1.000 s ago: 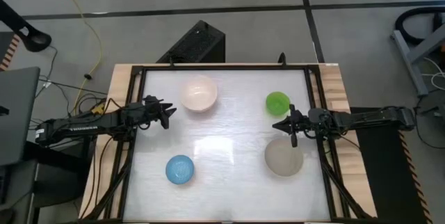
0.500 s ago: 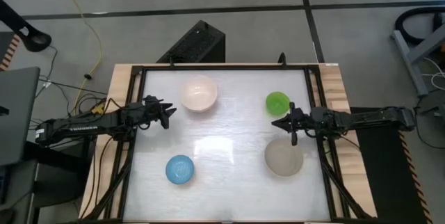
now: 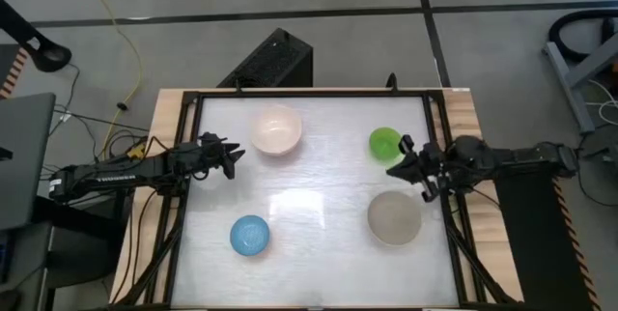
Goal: Nest bowls inside each other
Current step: Stack the gray bowl on top of the white bowl
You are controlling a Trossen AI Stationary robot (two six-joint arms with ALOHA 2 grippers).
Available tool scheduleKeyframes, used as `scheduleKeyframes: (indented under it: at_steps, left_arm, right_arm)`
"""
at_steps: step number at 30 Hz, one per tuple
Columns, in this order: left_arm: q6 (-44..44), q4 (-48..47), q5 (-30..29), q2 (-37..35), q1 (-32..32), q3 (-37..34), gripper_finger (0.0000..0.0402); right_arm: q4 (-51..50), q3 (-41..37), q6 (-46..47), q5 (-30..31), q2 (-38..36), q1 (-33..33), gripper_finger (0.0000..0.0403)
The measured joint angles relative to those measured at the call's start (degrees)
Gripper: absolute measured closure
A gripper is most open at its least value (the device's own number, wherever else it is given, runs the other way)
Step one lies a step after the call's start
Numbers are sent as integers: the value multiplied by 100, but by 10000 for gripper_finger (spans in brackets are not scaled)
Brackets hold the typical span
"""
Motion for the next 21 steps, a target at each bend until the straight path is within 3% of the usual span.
scheduleKeyframes:
  at_steps: [6, 10, 15, 18, 21]
  left_arm:
    - [0, 0, 2, 0, 0, 2, 244]
    - [0, 0, 1, 0, 0, 0, 244]
    - [0, 0, 2, 2, 0, 2, 244]
    - [-1, 0, 1, 2, 0, 2, 244]
    - [0, 0, 0, 0, 0, 2, 244]
  right_arm:
    - [-1805, 1229, -96, 404, 1188, 1082, 322]
    - [-3697, 2171, -10, 1168, 2039, 1771, 287]
    - [-5753, 3403, 1043, 2095, 2902, 2225, 238]
    - [-7286, 3972, 1800, 2220, 3371, 2234, 211]
    - [-8129, 4136, 2379, 2262, 3657, 2211, 183]
